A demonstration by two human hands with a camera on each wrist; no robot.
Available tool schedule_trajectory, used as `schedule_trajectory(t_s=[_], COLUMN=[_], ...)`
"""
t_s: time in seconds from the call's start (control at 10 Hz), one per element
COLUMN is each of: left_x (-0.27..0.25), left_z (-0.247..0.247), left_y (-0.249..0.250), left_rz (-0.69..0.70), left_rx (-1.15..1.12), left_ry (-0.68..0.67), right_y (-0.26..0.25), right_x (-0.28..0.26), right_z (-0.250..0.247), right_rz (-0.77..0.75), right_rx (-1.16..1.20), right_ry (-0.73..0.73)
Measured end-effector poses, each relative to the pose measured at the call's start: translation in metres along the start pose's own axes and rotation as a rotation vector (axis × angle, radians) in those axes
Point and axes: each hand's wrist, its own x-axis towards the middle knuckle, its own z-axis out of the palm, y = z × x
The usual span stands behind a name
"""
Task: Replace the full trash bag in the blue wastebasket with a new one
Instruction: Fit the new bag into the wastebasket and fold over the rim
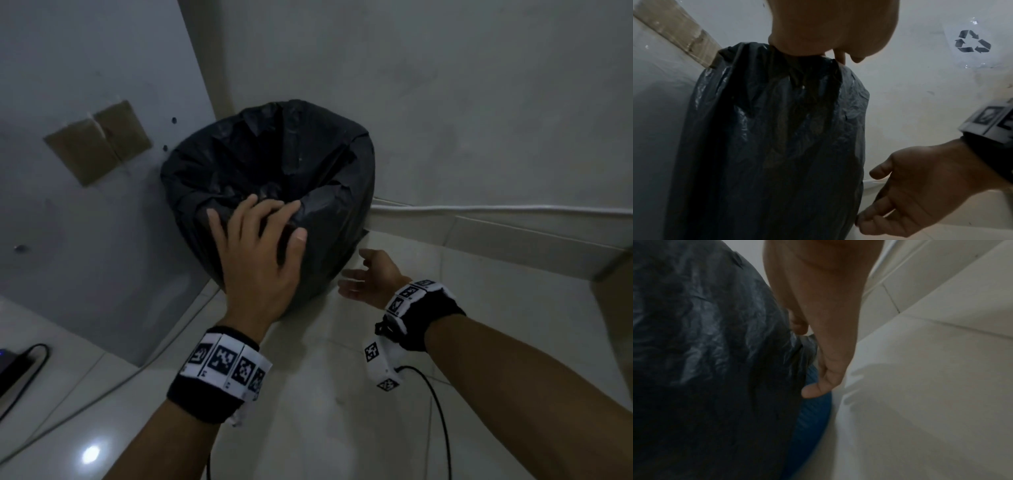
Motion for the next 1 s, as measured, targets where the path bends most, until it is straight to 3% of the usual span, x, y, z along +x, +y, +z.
schedule_trajectory(t_s=[0.2,0.3,0.4,0.5,0.7,1.0], left_x=[0.004,0.002,0.001,0.005,0.011,0.018], left_z=[0.002,0.002,0.000,-0.002,-0.011,-0.014], left_y=[-0.010,-0.011,-0.013,-0.016,-0.018,-0.024], left_rz=[-0.013,0.013,0.045,0.054,-0.053,-0.061], left_rx=[0.066,0.086,0.107,0.129,0.131,0.126], left_ry=[-0.016,-0.012,-0.036,-0.067,-0.113,-0.136], right_y=[0.006,0.010,0.021,0.026,0.023,0.040], right_x=[0.021,0.027,0.031,0.033,0.038,0.058], right_z=[0.011,0.007,0.007,0.012,0.010,-0.002], right_rz=[-0.087,-0.103,-0.116,-0.181,-0.148,-0.107], right_rx=[-0.087,-0.218,-0.563,-0.594,-0.571,-0.852], right_ry=[-0.012,0.067,0.170,0.176,0.209,0.182])
